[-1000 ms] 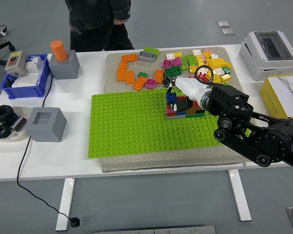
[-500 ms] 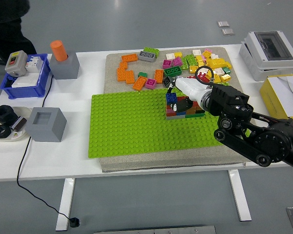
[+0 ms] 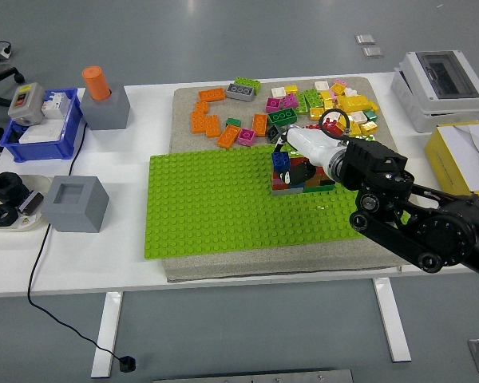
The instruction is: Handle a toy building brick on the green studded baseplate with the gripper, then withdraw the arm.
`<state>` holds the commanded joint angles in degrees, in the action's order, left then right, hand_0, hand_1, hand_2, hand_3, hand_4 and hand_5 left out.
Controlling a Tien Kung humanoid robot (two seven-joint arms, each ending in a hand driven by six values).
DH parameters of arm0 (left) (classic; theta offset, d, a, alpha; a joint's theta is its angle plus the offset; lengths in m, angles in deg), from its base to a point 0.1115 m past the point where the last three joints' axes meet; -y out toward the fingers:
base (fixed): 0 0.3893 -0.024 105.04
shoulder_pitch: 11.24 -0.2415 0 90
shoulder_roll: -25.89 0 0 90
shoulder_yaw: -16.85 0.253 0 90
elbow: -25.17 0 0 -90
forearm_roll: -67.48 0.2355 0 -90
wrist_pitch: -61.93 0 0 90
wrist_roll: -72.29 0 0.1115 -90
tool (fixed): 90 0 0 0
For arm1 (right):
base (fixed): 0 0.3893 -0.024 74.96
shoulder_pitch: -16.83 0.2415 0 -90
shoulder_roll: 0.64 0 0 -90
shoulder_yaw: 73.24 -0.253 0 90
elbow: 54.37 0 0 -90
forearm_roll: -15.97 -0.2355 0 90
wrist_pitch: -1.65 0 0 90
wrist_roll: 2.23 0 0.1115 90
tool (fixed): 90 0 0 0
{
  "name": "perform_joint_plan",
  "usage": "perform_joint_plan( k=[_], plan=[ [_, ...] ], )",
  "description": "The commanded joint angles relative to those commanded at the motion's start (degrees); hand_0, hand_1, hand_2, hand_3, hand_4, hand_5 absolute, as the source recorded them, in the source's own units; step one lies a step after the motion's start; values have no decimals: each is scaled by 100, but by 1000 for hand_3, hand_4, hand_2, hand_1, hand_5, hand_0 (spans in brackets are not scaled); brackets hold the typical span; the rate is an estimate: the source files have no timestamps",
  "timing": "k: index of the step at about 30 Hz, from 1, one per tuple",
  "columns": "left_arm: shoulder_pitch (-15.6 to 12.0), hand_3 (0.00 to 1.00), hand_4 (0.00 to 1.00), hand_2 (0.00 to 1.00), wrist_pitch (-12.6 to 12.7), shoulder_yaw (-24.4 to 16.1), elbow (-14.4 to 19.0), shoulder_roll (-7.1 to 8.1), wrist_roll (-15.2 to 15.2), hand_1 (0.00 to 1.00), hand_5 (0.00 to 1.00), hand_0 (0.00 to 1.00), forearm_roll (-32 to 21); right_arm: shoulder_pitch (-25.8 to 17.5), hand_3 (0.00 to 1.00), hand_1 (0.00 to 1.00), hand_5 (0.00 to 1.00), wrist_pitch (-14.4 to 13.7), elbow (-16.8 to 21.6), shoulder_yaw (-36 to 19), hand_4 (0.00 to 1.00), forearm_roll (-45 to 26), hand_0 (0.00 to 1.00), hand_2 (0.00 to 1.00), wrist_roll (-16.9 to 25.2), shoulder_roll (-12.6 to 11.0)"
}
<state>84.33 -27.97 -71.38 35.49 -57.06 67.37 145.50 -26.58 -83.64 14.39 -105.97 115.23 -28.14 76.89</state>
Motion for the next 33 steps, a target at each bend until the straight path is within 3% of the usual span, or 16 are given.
perform_joint_plan(
  k=[26, 27, 32, 33],
  plan=[
    [29, 577, 615, 550, -2, 18, 0, -1, 0, 587, 214, 631, 30, 27, 734, 866, 208, -38, -66, -5, 781, -73, 847, 915, 52, -13],
    [30, 577, 614, 549, -1, 17, 0, -1, -1, 586, 213, 631, 32, 28, 772, 867, 313, -37, -63, -5, 897, -74, 847, 917, 54, -15],
    [30, 577, 614, 549, -1, 11, 0, -4, -4, 586, 213, 631, 40, 27, 772, 867, 313, -20, 33, -27, 897, -74, 847, 917, 69, -47],
    [30, 577, 613, 549, -2, 9, 0, -6, -7, 585, 212, 631, 41, 26, 782, 868, 371, -12, 95, -42, 953, -66, 853, 921, 74, -68]
  ],
)
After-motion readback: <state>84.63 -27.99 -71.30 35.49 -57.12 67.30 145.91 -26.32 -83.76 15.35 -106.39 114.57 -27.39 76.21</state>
